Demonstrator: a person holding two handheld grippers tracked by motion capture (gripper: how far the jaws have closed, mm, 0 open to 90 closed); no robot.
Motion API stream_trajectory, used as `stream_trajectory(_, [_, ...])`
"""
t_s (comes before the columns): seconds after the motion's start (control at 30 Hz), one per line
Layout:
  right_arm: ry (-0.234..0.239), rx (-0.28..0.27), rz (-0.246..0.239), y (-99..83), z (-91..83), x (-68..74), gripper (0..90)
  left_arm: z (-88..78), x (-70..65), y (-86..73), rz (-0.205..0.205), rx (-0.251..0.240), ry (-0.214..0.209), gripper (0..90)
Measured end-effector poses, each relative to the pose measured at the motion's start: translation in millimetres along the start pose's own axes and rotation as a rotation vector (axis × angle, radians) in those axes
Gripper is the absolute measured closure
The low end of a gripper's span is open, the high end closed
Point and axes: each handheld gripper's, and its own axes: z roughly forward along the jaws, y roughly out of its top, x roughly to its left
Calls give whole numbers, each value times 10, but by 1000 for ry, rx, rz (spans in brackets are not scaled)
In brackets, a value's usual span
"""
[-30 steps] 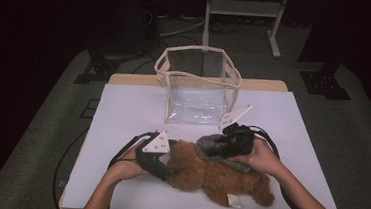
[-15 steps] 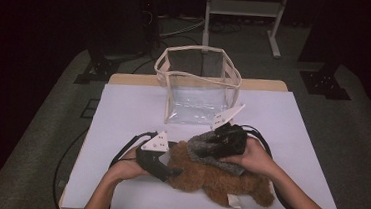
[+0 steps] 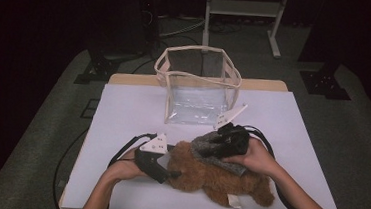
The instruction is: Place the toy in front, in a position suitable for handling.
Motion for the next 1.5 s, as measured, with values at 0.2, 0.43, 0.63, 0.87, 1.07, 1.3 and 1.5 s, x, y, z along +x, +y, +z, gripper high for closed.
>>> stream_trajectory(0.2, [14, -7, -16, 219, 235, -38, 674, -6, -6, -2, 11, 9, 2, 181])
stream_trajectory(0.43, [-15, 24, 6, 166, 167, -119, 674, -14, -30, 19, 38, 26, 22, 181])
stream_trajectory(0.63, [-71, 36, 75, -73, -35, -273, 674, 3, -50, 48, 51, 36, 33, 181])
stream_trajectory(0.87, [-86, 41, 141, -141, 37, -546, 674, 2, -59, 59, 72, 55, 40, 181])
stream_trajectory(1.07, [-108, 42, 187, -234, 4, -684, 674, -4, -64, 55, 79, 57, 39, 180])
stream_trajectory(1.3, [-151, 20, 197, -494, -365, -624, 674, -2, -59, 54, 78, 59, 39, 180])
stream_trajectory(1.5, [-172, -35, 273, -910, -688, -574, 675, 7, -46, 51, 69, 52, 41, 179])
